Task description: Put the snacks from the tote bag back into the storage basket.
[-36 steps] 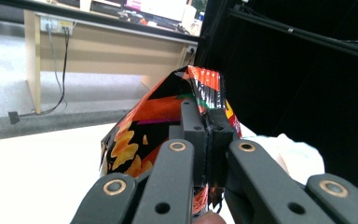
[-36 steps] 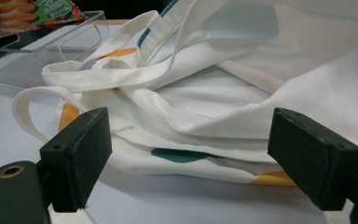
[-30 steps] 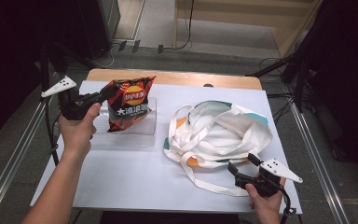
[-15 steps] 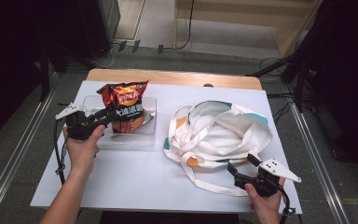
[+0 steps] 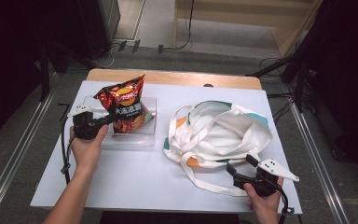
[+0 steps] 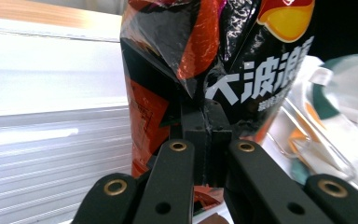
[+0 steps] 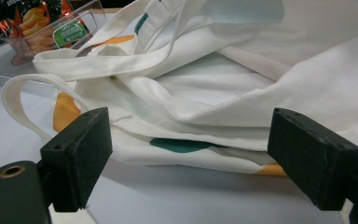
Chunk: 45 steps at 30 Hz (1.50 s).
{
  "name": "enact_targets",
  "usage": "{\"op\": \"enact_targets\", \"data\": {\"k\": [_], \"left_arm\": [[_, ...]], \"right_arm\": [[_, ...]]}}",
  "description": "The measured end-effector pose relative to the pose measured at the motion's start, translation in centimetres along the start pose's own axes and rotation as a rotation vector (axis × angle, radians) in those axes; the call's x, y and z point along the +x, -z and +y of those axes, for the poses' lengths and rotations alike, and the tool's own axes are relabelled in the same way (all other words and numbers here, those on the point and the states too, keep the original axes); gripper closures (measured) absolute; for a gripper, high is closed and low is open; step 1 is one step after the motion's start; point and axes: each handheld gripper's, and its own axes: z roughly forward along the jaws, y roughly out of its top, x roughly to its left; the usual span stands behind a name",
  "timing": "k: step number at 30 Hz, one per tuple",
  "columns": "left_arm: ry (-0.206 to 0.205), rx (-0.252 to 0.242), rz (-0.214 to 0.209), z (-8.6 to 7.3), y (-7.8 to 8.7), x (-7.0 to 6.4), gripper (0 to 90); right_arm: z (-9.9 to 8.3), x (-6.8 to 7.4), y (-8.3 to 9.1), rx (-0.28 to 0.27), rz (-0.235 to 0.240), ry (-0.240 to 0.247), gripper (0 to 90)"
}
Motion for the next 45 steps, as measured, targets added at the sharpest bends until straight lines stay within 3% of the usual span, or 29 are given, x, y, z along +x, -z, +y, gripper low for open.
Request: {"op": "enact_targets", "data": {"k": [2,5,7,9,11,14,16,20,28,32,35,45], "left_arm": [[-0.030,0.010,-0.018,0.2,0.3,0.3,90.0],[-0.105,0.053,-0.013,0.9,0.8,1.1,90.0],[-0.091,0.044,0.031,1.5,1.1,2.0,90.0],[-0.035,0.032,0.076,1.9,1.1,3.1,90.0],[-0.023,0.016,0.101,2.0,1.0,3.3,86.3],[-0.013,0.000,0.159,2.1,0.7,3.4,71.0],[0.019,-0.006,0.154,2.2,0.6,3.4,72.2],[0.013,0.011,0.116,2.0,0.5,2.9,90.0],[0.027,0.005,0.097,1.0,1.4,2.1,90.0],[0.015,0.006,0.111,0.9,1.5,2.1,90.0],[-0.015,-0.014,0.147,0.9,1.7,1.7,76.9],[-0.024,-0.097,0.140,-0.2,3.0,0.9,47.6]], "right_arm": [[0.0,-0.1,0.0,-0.002,-0.003,-0.004,14.1],[0.0,-0.1,0.1,0.000,-0.005,-0.011,14.1],[0.0,-0.1,0.1,-0.001,-0.004,-0.009,14.1],[0.0,-0.1,0.0,0.003,-0.004,-0.005,14.1],[0.0,0.0,-0.1,0.008,-0.002,-0.006,14.2],[-0.1,0.0,-0.2,0.010,-0.003,-0.005,14.1],[-0.1,0.0,-0.2,0.012,-0.004,-0.007,14.1],[-0.2,0.1,-0.3,0.015,-0.005,-0.006,14.2],[-0.2,-0.3,-0.1,0.014,-0.008,-0.014,14.2],[-0.2,-0.3,-0.2,0.014,-0.007,-0.014,14.2],[-0.1,-0.2,-0.2,0.011,-0.007,-0.011,14.2],[-0.1,-0.3,0.0,0.001,-0.006,-0.015,14.2]]}}
